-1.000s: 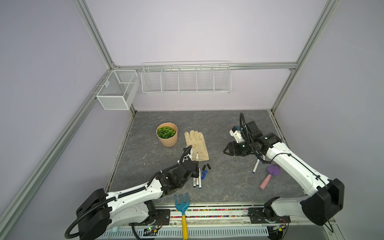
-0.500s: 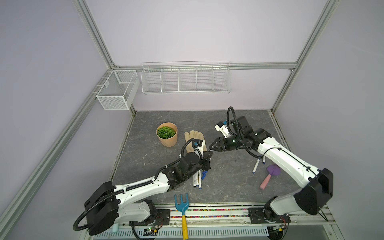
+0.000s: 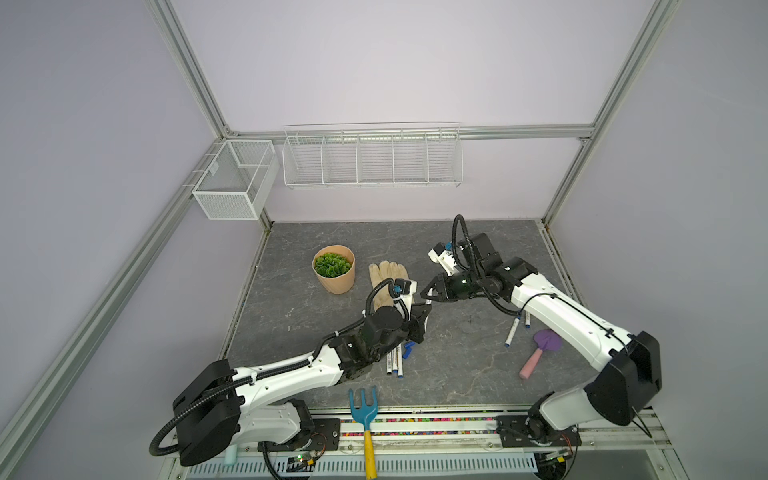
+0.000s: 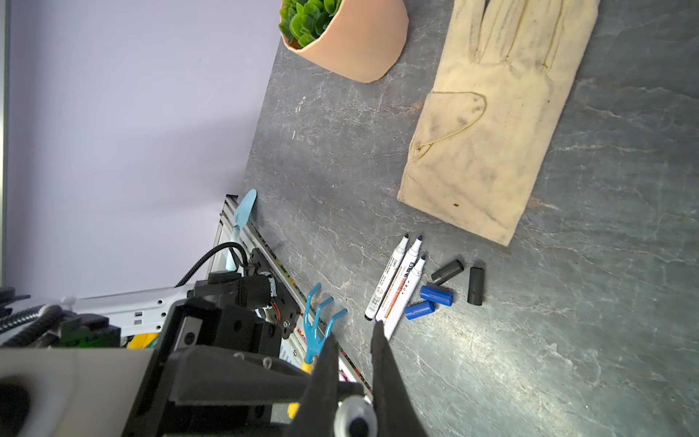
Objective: Insert the pens into the pen caps
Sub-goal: 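Hold the marker upright with the left gripper while the right lowers toward black caps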
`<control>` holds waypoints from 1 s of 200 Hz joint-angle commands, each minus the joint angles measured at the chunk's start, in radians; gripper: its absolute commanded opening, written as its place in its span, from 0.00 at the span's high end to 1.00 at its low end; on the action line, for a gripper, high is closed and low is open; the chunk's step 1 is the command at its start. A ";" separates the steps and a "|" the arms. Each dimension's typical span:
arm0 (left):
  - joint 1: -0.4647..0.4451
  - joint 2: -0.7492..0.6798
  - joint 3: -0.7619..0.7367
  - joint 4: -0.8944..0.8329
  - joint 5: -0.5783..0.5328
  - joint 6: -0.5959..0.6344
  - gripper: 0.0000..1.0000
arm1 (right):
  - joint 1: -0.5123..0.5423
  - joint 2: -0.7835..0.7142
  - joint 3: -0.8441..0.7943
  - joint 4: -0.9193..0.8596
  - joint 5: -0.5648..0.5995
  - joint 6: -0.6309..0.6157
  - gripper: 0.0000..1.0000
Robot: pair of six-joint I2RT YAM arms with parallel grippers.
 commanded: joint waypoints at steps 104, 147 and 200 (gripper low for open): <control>0.016 0.056 0.029 -0.042 0.067 -0.007 0.83 | -0.011 -0.044 -0.007 0.026 -0.070 0.044 0.93; 0.017 0.049 0.012 -0.013 0.100 -0.009 0.88 | -0.014 -0.047 -0.006 -0.002 -0.056 0.043 0.94; 0.031 -0.019 -0.043 -0.046 0.095 -0.102 1.00 | -0.011 -0.033 0.000 -0.042 -0.009 0.022 0.75</control>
